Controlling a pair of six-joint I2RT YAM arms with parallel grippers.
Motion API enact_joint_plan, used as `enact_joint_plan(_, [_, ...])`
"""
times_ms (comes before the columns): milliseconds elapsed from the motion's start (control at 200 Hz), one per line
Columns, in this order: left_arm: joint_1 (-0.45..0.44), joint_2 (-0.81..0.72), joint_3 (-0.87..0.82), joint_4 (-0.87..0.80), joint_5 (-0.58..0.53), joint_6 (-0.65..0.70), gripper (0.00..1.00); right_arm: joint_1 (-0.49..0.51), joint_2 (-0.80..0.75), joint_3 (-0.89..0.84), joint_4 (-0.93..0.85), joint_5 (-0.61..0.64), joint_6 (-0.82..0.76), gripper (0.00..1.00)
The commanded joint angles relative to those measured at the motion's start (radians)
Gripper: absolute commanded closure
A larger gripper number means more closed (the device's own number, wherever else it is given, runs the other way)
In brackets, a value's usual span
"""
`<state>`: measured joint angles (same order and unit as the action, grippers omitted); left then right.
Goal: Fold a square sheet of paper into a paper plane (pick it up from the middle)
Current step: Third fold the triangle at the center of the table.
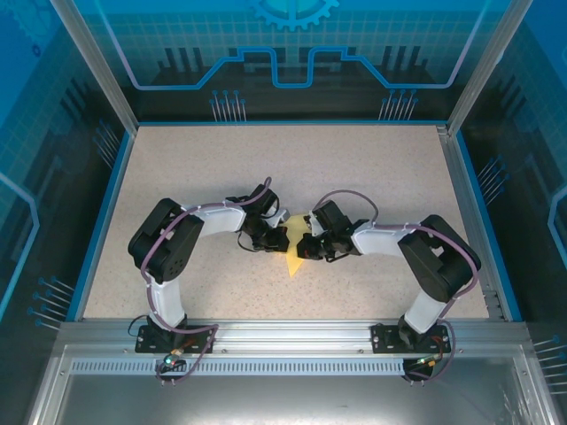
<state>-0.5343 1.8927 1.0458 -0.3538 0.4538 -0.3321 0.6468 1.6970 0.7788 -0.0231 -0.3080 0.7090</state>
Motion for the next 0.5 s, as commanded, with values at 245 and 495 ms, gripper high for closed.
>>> enact_joint_plan(245, [-0.004, 0.114, -0.05, -0.05, -0.244, 0.038, 0.94, -0.013, 0.029, 0.007, -0.075, 0.095, -0.043, 1.0])
enact_joint_plan(495, [-0.004, 0.12, -0.05, -0.058, -0.265, 0.047, 0.94, -0.042, 0.005, -0.056, 0.008, 0.101, -0.005, 1.0])
